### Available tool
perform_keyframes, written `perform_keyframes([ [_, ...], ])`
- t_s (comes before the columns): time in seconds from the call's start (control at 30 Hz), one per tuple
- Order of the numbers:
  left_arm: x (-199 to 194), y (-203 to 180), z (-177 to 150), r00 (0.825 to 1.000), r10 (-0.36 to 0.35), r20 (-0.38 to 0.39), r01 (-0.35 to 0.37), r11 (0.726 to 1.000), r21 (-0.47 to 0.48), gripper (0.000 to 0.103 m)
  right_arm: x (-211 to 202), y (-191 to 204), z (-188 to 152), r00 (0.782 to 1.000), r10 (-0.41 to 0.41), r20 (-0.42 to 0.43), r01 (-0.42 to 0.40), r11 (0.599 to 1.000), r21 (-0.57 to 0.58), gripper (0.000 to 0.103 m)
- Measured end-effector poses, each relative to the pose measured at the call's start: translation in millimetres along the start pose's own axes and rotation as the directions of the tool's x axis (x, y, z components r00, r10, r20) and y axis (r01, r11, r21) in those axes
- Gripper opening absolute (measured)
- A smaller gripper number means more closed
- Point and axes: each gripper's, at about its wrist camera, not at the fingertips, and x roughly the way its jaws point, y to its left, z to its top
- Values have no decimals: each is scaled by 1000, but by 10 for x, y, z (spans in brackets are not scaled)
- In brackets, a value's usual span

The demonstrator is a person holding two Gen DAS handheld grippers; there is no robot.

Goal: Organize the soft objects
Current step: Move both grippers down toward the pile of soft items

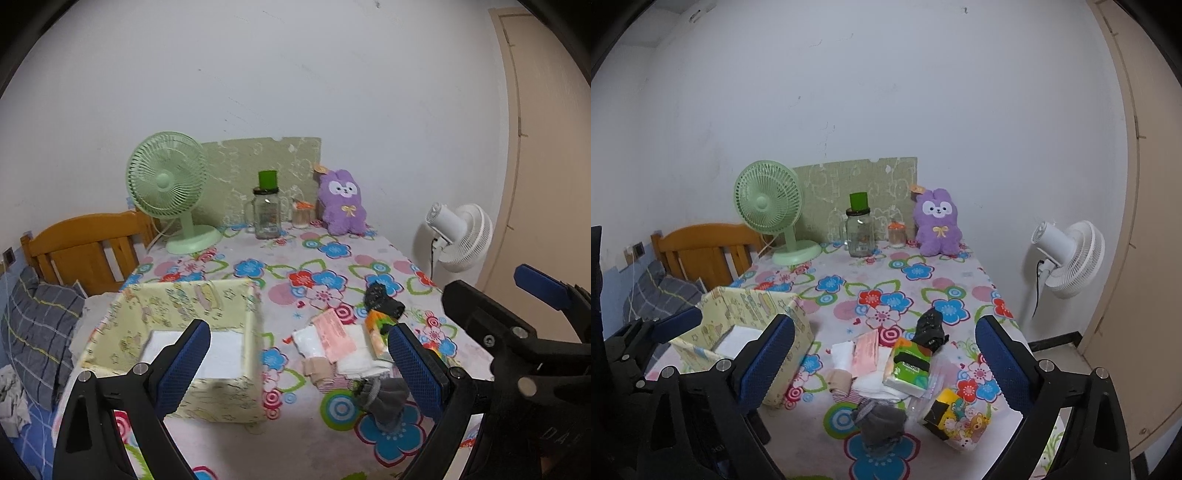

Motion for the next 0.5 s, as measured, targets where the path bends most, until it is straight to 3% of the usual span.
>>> perform_keyframes([
  [0.5, 558, -478, -358, 989, -52, -135, 58, 998, 40, 98, 434, -456, -466, 993, 1, -114, 4, 999, 40, 94],
])
